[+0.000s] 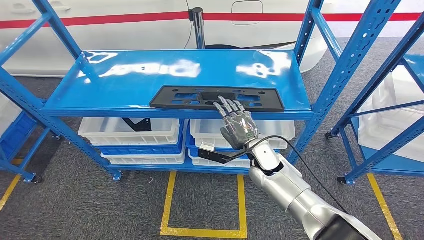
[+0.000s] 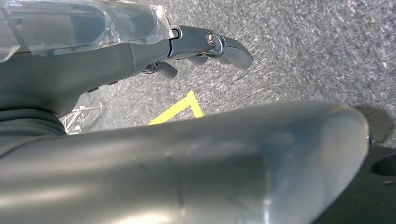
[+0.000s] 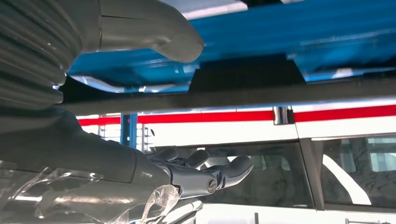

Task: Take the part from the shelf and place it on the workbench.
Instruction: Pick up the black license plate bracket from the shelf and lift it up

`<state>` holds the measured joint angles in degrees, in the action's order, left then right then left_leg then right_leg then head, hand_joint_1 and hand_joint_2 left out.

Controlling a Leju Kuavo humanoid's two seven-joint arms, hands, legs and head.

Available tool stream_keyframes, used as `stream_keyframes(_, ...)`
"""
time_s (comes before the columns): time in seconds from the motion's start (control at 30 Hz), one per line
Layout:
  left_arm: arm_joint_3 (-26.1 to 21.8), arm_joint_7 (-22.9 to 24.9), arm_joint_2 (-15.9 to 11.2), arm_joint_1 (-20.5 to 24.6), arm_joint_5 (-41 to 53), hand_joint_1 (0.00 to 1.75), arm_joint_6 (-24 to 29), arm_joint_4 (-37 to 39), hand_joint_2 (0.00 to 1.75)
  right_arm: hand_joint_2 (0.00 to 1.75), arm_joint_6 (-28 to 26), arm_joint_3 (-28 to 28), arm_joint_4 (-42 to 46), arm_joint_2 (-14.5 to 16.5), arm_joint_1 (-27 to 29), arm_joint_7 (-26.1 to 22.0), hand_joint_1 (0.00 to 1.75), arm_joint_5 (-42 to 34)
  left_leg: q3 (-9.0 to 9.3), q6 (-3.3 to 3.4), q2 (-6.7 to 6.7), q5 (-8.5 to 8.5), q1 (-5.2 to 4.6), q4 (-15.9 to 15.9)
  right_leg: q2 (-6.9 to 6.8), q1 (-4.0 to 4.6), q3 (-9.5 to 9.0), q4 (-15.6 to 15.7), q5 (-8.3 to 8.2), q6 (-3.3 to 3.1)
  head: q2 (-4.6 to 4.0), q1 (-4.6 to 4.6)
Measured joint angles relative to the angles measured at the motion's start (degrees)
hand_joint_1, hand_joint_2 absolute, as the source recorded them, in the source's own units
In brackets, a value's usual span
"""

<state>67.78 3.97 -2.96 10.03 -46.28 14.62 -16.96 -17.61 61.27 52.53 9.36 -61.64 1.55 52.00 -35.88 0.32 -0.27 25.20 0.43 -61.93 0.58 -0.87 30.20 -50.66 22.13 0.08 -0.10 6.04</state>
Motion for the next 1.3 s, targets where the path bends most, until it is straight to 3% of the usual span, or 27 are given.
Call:
stream_keyframes(0.07, 0.0, 0.0, 0.0, 0.0, 0.0, 0.00, 0.0, 0.0, 0.00, 1.75, 0.0, 0.0, 0.0, 0.0, -0.2, 0.0, 0.00, -0.2, 3.56, 0.57, -0.01, -4.19, -0.21, 8.8, 0.15, 0.19, -0.72, 0.0, 0.63, 0.45, 0.00, 0.01)
stream_keyframes(0.1, 0.0, 0.0, 0.0, 0.0, 0.0, 0.00, 0.0, 0.0, 0.00, 1.75, 0.0, 0.0, 0.0, 0.0, -0.2, 0.0, 0.00, -0.2, 4.54, 0.82, -0.01, -5.07, -0.34, 11.2, 0.22, 0.28, -0.91, 0.0, 0.89, 0.70, 0.00, 0.01)
stream_keyframes(0.23, 0.0, 0.0, 0.0, 0.1, 0.0, 0.00, -0.1, 0.0, 0.00, 1.75, 0.0, 0.0, 0.0, 0.0, -0.3, -0.1, 0.00, -0.3, 5.30, 1.94, -0.08, -5.15, -0.39, 12.1, 0.24, 0.20, -0.80, -0.9, 2.14, 1.84, 0.01, -0.01)
stream_keyframes(0.3, 0.0, 0.0, 0.0, 0.1, 0.1, 0.00, -0.1, 0.0, 0.00, 1.75, 0.1, 0.0, 0.0, 0.0, -0.3, -0.1, 0.00, -0.3, 5.68, 2.59, -0.06, -5.03, -0.18, 12.3, 0.07, 0.05, 1.78, -6.4, 4.93, 2.43, 0.01, -0.01)
stream_keyframes(0.37, 0.0, 0.0, -0.1, 0.1, 0.0, 0.00, -0.1, 0.0, 0.00, 1.75, 0.6, 0.0, 0.1, 0.0, 0.0, -0.1, 0.00, -0.3, 5.96, 2.97, -0.06, -4.66, -0.17, 12.3, 0.01, 0.03, 6.90, -15.6, 8.41, 2.85, 0.01, -0.01)
stream_keyframes(0.4, 0.0, 0.0, -0.1, 0.1, 0.0, 0.00, -0.1, 0.0, 0.00, 1.75, 0.9, 0.0, 0.1, -0.1, 0.2, -0.2, 0.00, -0.3, 6.16, 3.03, -0.09, -4.44, -0.17, 12.3, 0.00, 0.02, 9.05, -18.9, 9.05, 2.94, 0.01, -0.01)
stream_keyframes(0.43, 0.0, 0.0, -0.1, 0.0, 0.0, 0.00, -0.1, 0.0, 0.00, 1.75, 1.3, 0.0, 0.1, -0.1, 0.4, -0.3, 0.00, -0.2, 6.43, 2.99, -0.13, -4.20, -0.16, 12.2, -0.02, 0.02, 10.21, -20.1, 8.55, 2.94, 0.01, -0.01)
stream_keyframes(0.47, 0.0, 0.0, -0.1, 0.0, 0.0, 0.00, -0.1, 0.0, 0.00, 1.75, 1.8, 0.1, 0.1, -0.1, 0.5, -0.4, 0.00, -0.2, 6.83, 2.88, -0.18, -3.89, -0.15, 12.2, -0.04, 0.02, 9.91, -18.3, 6.66, 2.85, 0.01, -0.01)
stream_keyframes(0.53, 0.0, 0.0, 0.0, -0.1, 0.0, 0.00, -0.1, 0.0, 0.00, 1.75, 2.9, 0.2, 0.1, 0.0, 0.5, -0.6, 0.00, -0.1, 7.83, 2.51, -0.27, -3.18, -0.12, 12.3, -0.10, 0.03, 6.58, -9.7, 1.34, 2.51, 0.01, -0.02)
stream_keyframes(0.57, 0.0, 0.0, 0.0, 0.0, 0.0, 0.00, -0.1, 0.0, 0.00, 1.75, 3.4, 0.3, 0.1, 0.1, 0.5, -0.8, 0.00, -0.1, 8.25, 2.22, -0.30, -2.71, -0.23, 12.2, -0.12, 0.11, 4.61, -5.2, -0.67, 2.26, 0.00, -0.03)
stream_keyframes(0.6, 0.0, 0.0, 0.0, 0.0, 0.0, 0.00, -0.1, 0.0, 0.00, 1.75, 3.7, 0.3, 0.1, 0.2, 0.4, -0.8, 0.00, -0.2, 8.52, 1.93, -0.31, -2.37, -0.33, 12.3, -0.12, 0.17, 3.32, -2.3, -1.67, 2.00, 0.00, -0.02)
stream_keyframes(0.7, 0.0, 0.0, -0.1, 0.1, 0.0, 0.00, -0.1, 0.0, 0.00, 1.75, 4.2, 0.4, 0.1, 0.5, 0.4, -0.9, 0.00, -0.4, 8.89, 0.99, -0.27, -1.67, -0.47, 12.7, -0.06, 0.30, 2.33, -0.3, -1.51, 1.03, 0.00, 0.00)
stream_keyframes(0.77, -0.1, -0.1, -0.1, 0.1, 0.0, 0.00, -0.1, 0.0, 0.00, 1.75, 4.2, 0.5, 0.1, 0.8, 0.2, -0.9, 0.00, -0.4, 8.32, 0.39, -0.14, -0.55, -0.32, 11.0, -0.04, 0.13, 1.93, -0.1, -1.28, 0.35, 0.00, 0.01)
stream_keyframes(0.8, -0.1, -0.1, -0.1, 0.1, 0.0, 0.00, -0.1, 0.0, 0.00, 1.75, 4.2, 0.5, 0.1, 0.9, 0.1, -1.0, 0.00, -0.5, 6.90, 0.12, -0.07, 0.77, -0.21, 8.2, -0.06, 0.05, 1.70, 0.0, -1.16, 0.07, -0.01, 0.01)
stream_keyframes(0.87, -0.1, -0.1, -0.1, 0.2, 0.0, 0.00, -0.1, 0.0, 0.00, 1.75, 4.2, 0.5, 0.1, 1.1, -0.1, -1.0, 0.00, -0.5, 1.84, -0.28, -0.04, 4.02, -0.03, -0.8, -0.10, 0.14, 1.43, 0.0, -0.73, -0.30, -0.01, 0.01)
stream_keyframes(0.9, -0.1, -0.1, -0.1, 0.1, 0.0, 0.00, -0.1, 0.0, 0.00, 1.75, 4.3, 0.6, 0.1, 1.2, 0.0, -1.0, 0.00, -0.6, -0.74, -0.39, -0.03, 4.94, 0.02, -4.7, -0.10, 0.20, 1.26, 0.0, -0.51, -0.36, -0.01, 0.01)
stream_keyframes(0.93, -0.1, -0.1, -0.1, 0.0, 0.0, 0.00, -0.1, 0.0, 0.00, 1.75, 4.2, 0.8, 0.1, 1.2, 0.2, -1.0, 0.00, -0.7, -2.39, -0.43, -0.04, 4.72, 0.02, -6.7, -0.08, 0.24, 0.97, 0.0, -0.23, -0.37, -0.01, 0.00)
stream_keyframes(0.97, -0.1, -0.1, -0.1, -0.2, 0.0, 0.00, -0.1, 0.0, 0.00, 1.75, 4.2, 0.9, 0.1, 1.2, 0.3, -1.1, 0.00, -0.7, -2.74, -0.37, -0.04, 3.31, 0.01, -6.1, -0.04, 0.26, 0.59, 0.0, 0.07, -0.34, -0.01, 0.00)
stream_keyframes(1.0, -0.1, -0.1, -0.1, -0.3, 0.0, 0.00, -0.1, 0.0, 0.00, 1.75, 4.2, 1.0, 0.1, 1.2, 0.4, -1.1, 0.00, -0.8, -1.94, -0.21, -0.03, 0.98, -0.01, -3.1, 0.00, 0.26, 0.11, 0.0, 0.40, -0.27, 0.00, 0.00)
stream_keyframes(1.07, -0.1, -0.1, -0.1, -0.3, 0.0, 0.00, -0.1, 0.0, 0.00, 1.75, 4.1, 1.1, 0.1, 1.2, 0.4, -1.2, 0.00, -0.8, 1.43, 0.38, -0.03, -3.92, -0.21, 5.9, 0.08, 0.36, -0.80, -0.1, 1.15, 0.08, 0.01, -0.01)
stream_keyframes(1.1, -0.1, -0.1, -0.1, -0.2, 0.1, 0.00, -0.1, 0.0, 0.00, 1.75, 4.1, 1.2, 0.1, 1.3, 0.3, -1.2, 0.00, -0.8, 2.82, 0.70, -0.03, -5.34, -0.35, 9.2, 0.14, 0.46, -1.14, -0.1, 1.50, 0.33, 0.01, -0.01)
stream_keyframes(1.13, -0.1, -0.1, -0.1, -0.2, 0.1, 0.00, -0.1, 0.0, 0.00, 1.75, 4.0, 1.2, 0.1, 1.3, 0.3, -1.2, 0.00, -0.9, 3.67, 0.99, -0.04, -5.91, -0.50, 11.2, 0.20, 0.54, -1.39, 0.0, 1.82, 0.62, 0.01, -0.01)
stream_keyframes(1.23, -0.1, -0.2, 0.0, -0.1, 0.1, 0.00, -0.1, 0.0, 0.00, 1.75, 3.9, 1.4, 0.1, 1.4, 0.3, -1.3, 0.00, -0.9, 4.30, 1.78, -0.12, -5.64, -0.51, 12.0, 0.22, 0.46, -1.72, -0.2, 2.68, 1.49, 0.01, -0.02)
stream_keyframes(1.3, -0.1, -0.2, 0.0, -0.1, 0.1, 0.00, -0.1, 0.0, 0.00, 1.75, 4.0, 1.4, 0.1, 1.5, 0.3, -1.5, 0.00, -0.9, 4.74, 2.34, -0.15, -5.44, -0.31, 12.2, 0.05, 0.33, -0.05, -3.9, 4.78, 2.13, 0.01, -0.02)
